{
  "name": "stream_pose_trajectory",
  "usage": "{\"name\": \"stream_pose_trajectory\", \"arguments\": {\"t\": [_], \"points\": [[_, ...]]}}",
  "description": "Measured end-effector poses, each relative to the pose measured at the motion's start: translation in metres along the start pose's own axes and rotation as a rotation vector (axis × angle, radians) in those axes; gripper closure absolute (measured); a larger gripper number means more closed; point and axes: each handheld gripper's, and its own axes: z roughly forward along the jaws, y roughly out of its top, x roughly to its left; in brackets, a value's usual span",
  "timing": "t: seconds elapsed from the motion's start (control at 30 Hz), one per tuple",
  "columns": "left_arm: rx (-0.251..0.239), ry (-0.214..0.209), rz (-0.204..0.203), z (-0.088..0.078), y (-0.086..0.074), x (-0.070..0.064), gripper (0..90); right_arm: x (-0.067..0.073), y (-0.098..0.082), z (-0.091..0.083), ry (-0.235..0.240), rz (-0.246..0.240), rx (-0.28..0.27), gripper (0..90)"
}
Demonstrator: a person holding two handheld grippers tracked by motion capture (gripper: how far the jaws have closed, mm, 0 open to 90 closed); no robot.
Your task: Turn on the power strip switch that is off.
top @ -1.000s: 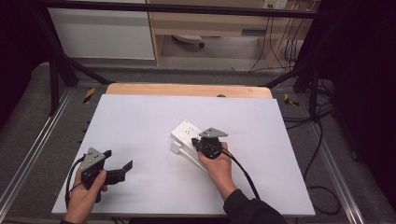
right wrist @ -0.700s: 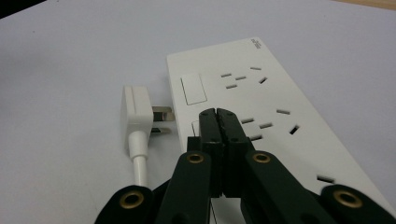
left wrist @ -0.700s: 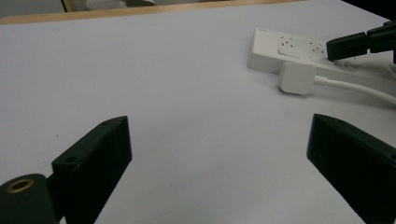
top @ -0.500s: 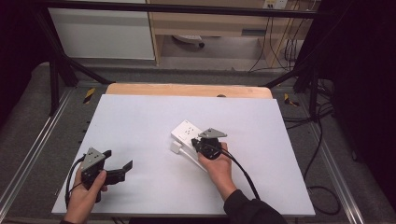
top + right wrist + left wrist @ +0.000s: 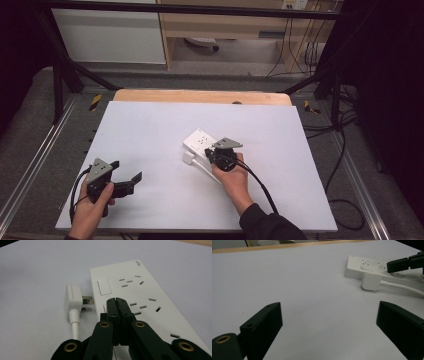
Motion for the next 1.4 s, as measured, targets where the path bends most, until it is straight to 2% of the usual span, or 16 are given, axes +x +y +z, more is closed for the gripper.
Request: {"name": "stream_pose_trajectory", "arguments": {"t": [0.47, 1.4], "points": [[0.0, 0.0, 0.001, 0.0, 0.0, -0.0002, 6.5, 0.0011, -0.0003, 0.0, -0.007, -0.014, -0.001, 90.0], [0.004, -0.002, 0.004, 0.0003, -0.0002, -0.0007, 6.5, 0.0008, -0.0003, 0.0, -0.001, -0.002, 0.0, 90.0]]}}
